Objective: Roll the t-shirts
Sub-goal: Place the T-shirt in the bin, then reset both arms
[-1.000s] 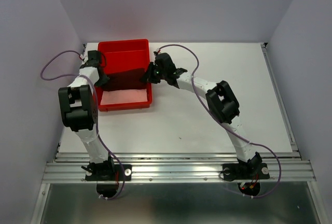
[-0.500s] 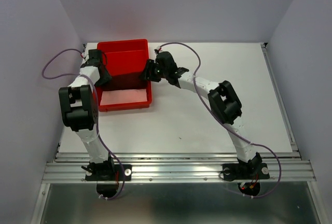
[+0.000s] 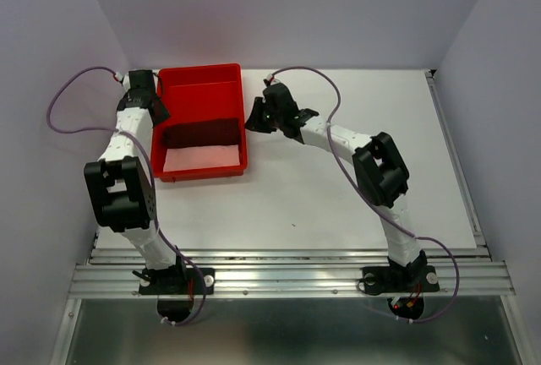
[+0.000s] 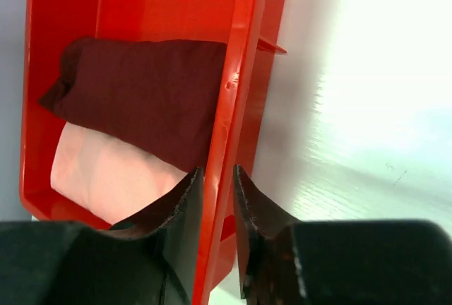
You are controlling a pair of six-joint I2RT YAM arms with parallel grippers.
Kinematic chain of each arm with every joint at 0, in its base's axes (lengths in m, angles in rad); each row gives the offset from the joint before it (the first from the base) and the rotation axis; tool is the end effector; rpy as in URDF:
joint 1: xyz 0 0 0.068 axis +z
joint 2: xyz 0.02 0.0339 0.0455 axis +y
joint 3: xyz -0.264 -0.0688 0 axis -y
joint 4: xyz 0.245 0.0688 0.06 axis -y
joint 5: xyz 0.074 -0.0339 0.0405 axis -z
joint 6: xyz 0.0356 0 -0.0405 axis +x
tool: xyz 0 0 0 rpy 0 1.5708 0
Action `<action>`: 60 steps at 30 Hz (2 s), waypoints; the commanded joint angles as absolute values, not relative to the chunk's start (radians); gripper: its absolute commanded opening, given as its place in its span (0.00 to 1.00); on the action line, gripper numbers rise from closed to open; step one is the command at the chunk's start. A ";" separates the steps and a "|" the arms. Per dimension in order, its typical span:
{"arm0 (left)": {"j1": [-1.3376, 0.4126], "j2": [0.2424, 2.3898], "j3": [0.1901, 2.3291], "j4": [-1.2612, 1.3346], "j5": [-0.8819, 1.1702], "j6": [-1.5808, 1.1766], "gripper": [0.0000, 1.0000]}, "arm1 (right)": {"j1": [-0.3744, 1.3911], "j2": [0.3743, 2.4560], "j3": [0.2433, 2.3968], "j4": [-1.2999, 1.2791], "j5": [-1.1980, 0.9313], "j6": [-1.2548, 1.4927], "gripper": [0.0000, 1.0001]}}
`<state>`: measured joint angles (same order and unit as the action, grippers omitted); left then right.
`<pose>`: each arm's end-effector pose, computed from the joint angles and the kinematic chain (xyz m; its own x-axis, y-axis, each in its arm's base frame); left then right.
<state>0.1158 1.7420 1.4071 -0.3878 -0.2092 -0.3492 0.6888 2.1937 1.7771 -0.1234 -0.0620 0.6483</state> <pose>0.3942 0.0533 0.2778 -0.5257 -0.3981 -0.7518 -0.4764 0.8699 -0.1275 0.3972 0.3299 0.2273 -0.7242 0.1844 -0.6645 -0.2987 0.7846 0.5433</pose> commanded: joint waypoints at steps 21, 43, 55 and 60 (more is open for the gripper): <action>0.046 1.862 1.390 -0.327 -0.159 -0.437 0.00 | 0.781 2.583 2.324 -0.344 0.031 0.535 0.06; 0.006 1.687 1.425 -0.454 -0.275 -0.417 0.00 | 0.819 2.260 2.083 -0.267 0.152 0.422 0.08; 0.006 1.824 1.420 -0.465 -0.350 -0.449 0.00 | 0.819 2.088 1.904 -0.213 0.189 0.449 0.10; 0.006 1.873 1.353 -0.460 -0.390 -0.503 0.00 | 0.819 2.057 1.847 -0.204 0.196 0.462 0.10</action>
